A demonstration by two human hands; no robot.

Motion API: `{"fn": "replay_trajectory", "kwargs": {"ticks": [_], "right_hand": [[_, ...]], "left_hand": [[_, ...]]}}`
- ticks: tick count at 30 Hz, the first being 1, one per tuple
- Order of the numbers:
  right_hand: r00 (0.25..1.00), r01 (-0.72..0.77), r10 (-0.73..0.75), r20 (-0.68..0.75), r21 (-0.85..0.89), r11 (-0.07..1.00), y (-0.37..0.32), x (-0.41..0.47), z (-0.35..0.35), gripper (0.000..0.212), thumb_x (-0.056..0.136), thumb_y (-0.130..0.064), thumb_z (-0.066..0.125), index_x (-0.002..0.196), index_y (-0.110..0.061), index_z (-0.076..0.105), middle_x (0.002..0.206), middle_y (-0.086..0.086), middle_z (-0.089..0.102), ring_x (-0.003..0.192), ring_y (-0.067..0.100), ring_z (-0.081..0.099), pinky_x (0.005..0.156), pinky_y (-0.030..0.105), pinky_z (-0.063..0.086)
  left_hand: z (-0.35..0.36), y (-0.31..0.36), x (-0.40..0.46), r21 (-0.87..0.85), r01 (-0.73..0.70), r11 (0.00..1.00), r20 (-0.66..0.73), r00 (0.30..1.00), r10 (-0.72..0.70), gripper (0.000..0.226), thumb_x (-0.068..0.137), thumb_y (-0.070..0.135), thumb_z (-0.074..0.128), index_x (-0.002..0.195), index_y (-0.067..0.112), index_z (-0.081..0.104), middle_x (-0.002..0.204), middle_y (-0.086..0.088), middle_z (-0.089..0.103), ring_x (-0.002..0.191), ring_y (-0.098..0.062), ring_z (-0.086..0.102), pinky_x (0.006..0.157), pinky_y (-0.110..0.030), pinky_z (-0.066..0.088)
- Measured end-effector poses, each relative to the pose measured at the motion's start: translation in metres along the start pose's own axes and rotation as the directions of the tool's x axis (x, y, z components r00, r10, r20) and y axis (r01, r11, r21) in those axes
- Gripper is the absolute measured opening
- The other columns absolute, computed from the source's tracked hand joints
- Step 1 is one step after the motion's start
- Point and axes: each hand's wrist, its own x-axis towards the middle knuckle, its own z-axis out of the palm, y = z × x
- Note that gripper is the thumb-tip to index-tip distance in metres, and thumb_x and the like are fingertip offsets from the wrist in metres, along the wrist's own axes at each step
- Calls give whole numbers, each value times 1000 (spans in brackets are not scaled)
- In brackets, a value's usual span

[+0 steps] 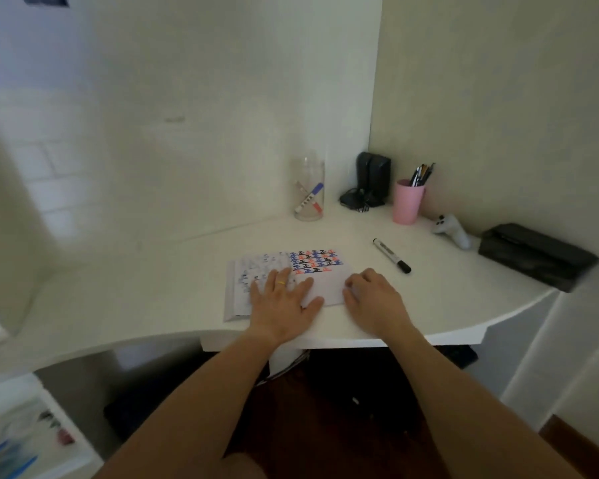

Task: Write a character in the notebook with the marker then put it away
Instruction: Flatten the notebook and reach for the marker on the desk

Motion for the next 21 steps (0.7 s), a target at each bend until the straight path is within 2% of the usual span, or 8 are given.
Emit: {"fn": "replay_trajectory", "kwargs": {"ticks": [4,6,10,12,14,17,19,21], "right_hand": [[1000,1,-1,19,-16,1000,0,2,1,32,98,-38,42,117,-19,60,119,7,57,110,27,55,84,37,51],[1000,11,-11,22,-21,1000,2,4,3,32,98,-39,42,117,-20,60,119,6,57,109,26,55,83,37,52],[998,49,-47,32,-37,998,12,17,7,32,98,-41,44,120,-25,62,121,0,56,110,22,56,83,35,52],[996,46,-51,-75,-67,997,21,27,5,30,97,-39,49,119,-26,66,121,0,61,112,23,58,82,36,53],[981,-9,-17,-193,-136,991,34,45,3,31,96,-34,53,122,-24,67,124,4,65,113,28,59,83,39,54],[986,-141,104,-133,-306,942,52,78,6,44,98,-31,48,142,-22,52,136,8,59,115,32,57,87,42,50],[985,-171,158,-65,-440,882,57,93,10,49,100,-27,41,149,-22,40,132,9,57,110,32,57,84,41,48],[987,-154,158,-37,-521,840,55,104,16,41,98,-15,39,137,-17,48,119,8,59,102,29,58,76,37,46]], "left_hand": [[-8,-2,-1,45,-1,999,104,995,-3,76,80,85,19,148,51,20,168,-4,5,153,-34,-2,118,-65,-1],[-11,-2,3,67,-14,998,125,992,5,77,79,86,18,147,52,20,168,-5,7,152,-35,2,118,-64,4],[-19,-11,23,123,-92,988,107,991,79,76,73,90,22,139,54,30,159,-6,23,142,-35,21,111,-62,23],[-22,-19,35,115,-143,983,147,981,125,74,73,92,21,138,58,28,159,-6,22,143,-33,18,112,-60,21],[-23,-27,50,108,-176,978,193,969,153,70,75,89,18,139,62,22,164,-6,12,149,-32,9,115,-62,16],[-18,-32,80,158,-218,963,225,958,180,62,81,83,13,140,63,16,166,-10,8,149,-36,8,113,-66,18],[-18,-30,100,208,-254,944,213,954,210,52,88,75,13,139,62,18,162,-14,16,144,-38,16,109,-64,25],[-19,-27,120,215,-296,931,167,950,264,42,93,65,16,133,58,28,151,-14,31,135,-35,28,104,-60,33]]}}
